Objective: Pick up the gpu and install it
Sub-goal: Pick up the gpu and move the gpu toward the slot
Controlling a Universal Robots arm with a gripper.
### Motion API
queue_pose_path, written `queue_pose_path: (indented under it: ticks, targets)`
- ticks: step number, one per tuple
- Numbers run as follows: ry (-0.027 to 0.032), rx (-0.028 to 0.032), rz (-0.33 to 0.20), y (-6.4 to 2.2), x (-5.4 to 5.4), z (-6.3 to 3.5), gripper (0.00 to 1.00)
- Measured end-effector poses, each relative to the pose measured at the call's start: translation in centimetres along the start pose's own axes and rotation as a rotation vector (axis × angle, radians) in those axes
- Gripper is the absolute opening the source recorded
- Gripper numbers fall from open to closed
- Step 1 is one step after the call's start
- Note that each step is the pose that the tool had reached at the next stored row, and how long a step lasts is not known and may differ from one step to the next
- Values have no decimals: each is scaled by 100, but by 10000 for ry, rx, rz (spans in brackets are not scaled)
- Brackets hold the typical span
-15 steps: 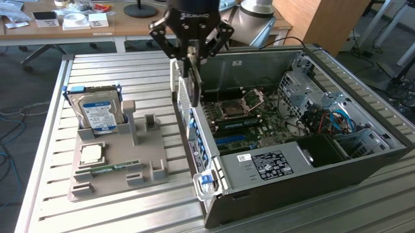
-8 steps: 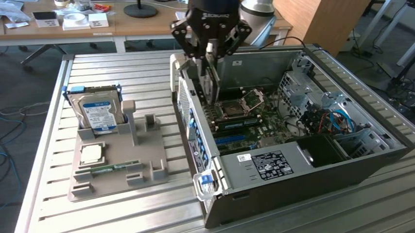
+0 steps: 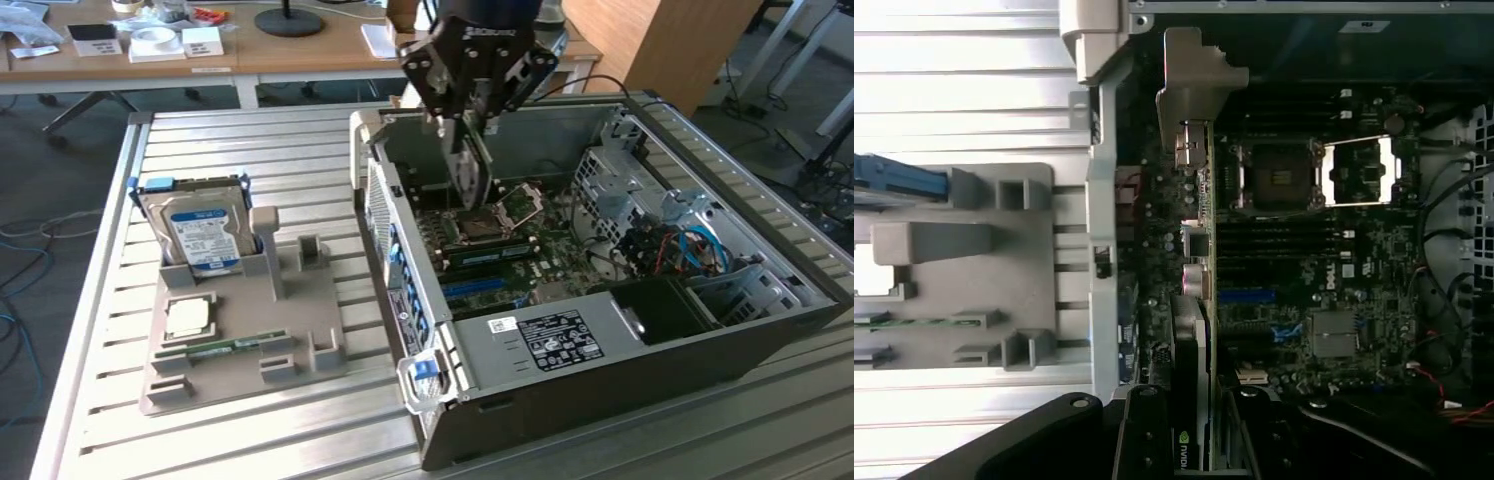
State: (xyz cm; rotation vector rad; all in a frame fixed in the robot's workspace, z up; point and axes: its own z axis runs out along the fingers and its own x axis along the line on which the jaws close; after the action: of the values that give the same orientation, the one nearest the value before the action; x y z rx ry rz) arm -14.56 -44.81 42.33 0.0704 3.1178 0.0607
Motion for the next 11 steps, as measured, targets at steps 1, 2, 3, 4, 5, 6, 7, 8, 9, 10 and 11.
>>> queue_pose_path:
  ticks: [1,2,3,4,5,6,7,8,9,10,11]
  targets:
    - [1,0,2,2,-44,1,27]
    - [1,1,1,4,-90,2,27]
    - [1,0,-1,6,-138,3,27]
    - [0,-1,0,8,-182,5,27]
    - [0,-1,2,10,-227,6,27]
    - [0,-1,0,12,-272,7,27]
    - [0,-1,0,14,-319,8,27]
    - [0,-2,1,16,-363,9,27]
    - [0,-1,2,18,-408,10,27]
    - [0,-1,-1,20,-456,11,27]
    - [0,-1,0,22,-501,12,27]
